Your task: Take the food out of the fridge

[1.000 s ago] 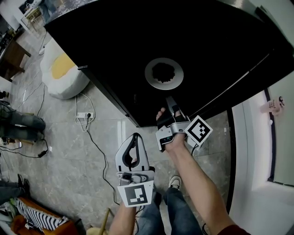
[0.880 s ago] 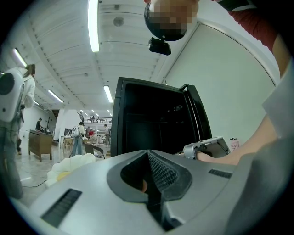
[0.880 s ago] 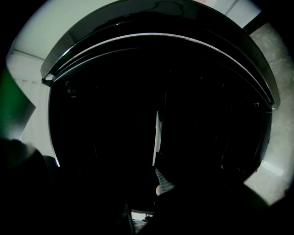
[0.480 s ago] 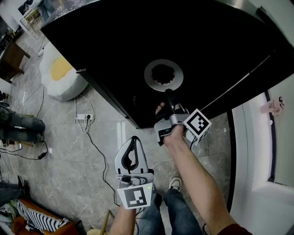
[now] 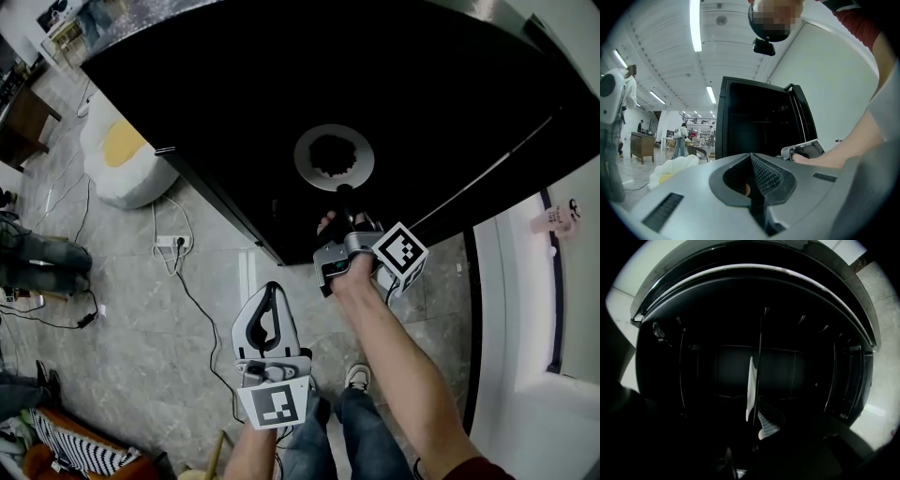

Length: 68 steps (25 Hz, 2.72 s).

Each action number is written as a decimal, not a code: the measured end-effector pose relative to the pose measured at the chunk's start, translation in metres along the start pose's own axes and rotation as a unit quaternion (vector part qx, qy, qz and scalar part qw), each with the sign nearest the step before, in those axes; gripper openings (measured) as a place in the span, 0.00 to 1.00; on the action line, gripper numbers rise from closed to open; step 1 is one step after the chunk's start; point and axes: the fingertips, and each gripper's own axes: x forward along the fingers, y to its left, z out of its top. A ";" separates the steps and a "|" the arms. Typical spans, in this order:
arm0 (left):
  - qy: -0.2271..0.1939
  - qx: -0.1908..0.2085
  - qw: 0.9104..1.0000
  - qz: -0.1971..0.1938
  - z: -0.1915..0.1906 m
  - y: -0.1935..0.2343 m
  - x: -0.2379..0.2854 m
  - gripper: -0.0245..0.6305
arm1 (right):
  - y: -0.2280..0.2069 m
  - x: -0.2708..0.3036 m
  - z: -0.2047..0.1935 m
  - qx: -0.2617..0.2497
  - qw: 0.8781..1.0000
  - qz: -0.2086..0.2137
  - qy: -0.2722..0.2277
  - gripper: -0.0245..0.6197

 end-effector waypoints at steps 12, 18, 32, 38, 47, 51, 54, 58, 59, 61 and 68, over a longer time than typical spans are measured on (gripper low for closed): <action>0.003 -0.001 1.000 -0.001 -0.001 -0.001 0.002 0.06 | 0.004 0.010 0.003 0.000 1.000 -0.003 -0.005 0.17; 0.001 0.000 1.000 0.000 0.000 0.000 0.003 0.06 | 0.006 0.011 0.003 -0.001 1.000 -0.005 -0.011 0.12; 0.003 0.000 1.000 0.004 0.000 0.001 0.003 0.06 | 0.005 0.007 0.003 0.001 1.000 -0.009 -0.015 0.10; -0.002 0.001 1.000 0.005 0.003 -0.001 0.000 0.06 | 0.004 -0.002 0.002 0.008 1.000 -0.009 -0.016 0.09; -0.005 0.003 1.000 0.007 0.007 0.002 0.007 0.06 | 0.002 -0.010 0.001 0.021 1.000 -0.012 -0.016 0.09; -0.007 0.004 1.000 0.006 0.006 -0.004 -0.004 0.06 | -0.001 -0.036 0.000 0.020 1.000 -0.011 -0.015 0.09; -0.009 0.006 1.000 0.005 0.005 -0.008 -0.010 0.06 | -0.002 -0.052 -0.001 0.022 1.000 -0.010 -0.015 0.09; -0.012 0.007 1.000 0.005 0.008 -0.007 -0.006 0.06 | -0.001 -0.059 -0.001 0.030 0.999 -0.010 -0.017 0.09; -0.012 0.007 1.000 0.005 0.008 -0.008 -0.008 0.06 | -0.002 -0.063 -0.001 0.032 0.999 -0.009 -0.018 0.09; -0.013 0.007 1.000 0.005 0.007 -0.009 -0.011 0.06 | -0.002 -0.069 -0.001 0.032 0.999 -0.006 -0.018 0.09; -0.016 0.006 1.000 0.006 0.010 -0.009 -0.008 0.06 | 0.004 -0.079 -0.002 0.032 0.999 0.002 -0.016 0.09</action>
